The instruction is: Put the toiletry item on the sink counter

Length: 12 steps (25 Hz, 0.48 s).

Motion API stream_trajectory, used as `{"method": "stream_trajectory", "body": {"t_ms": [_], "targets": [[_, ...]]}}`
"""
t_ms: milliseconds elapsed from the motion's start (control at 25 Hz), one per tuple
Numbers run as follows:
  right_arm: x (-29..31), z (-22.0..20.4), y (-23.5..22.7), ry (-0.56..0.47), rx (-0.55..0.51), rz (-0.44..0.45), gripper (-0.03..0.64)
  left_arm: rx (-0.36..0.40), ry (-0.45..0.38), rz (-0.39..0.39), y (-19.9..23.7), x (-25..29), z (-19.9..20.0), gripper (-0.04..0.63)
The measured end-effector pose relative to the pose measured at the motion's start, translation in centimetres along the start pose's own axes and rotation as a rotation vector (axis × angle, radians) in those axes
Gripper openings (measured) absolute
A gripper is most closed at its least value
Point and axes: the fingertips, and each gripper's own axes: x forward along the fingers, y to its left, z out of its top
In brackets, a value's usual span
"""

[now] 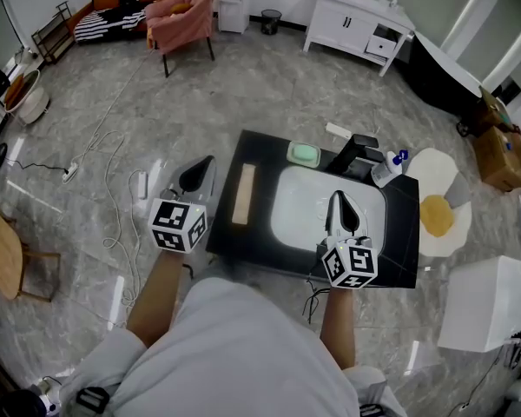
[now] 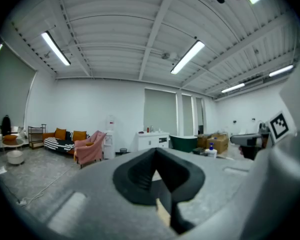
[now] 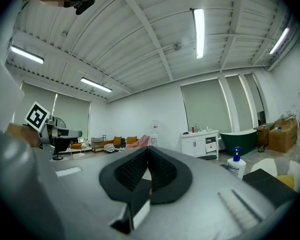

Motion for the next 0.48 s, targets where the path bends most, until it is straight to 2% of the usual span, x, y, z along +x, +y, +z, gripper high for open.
{"method": "stream_trajectory", "body": {"t_ms": [480], "targets": [[-0.2, 0.2, -0.2, -0.004, -0.008, -0.009, 0.003, -0.003, -0.043, -0.006, 0.1, -0.2, 1.3, -0.003]]}}
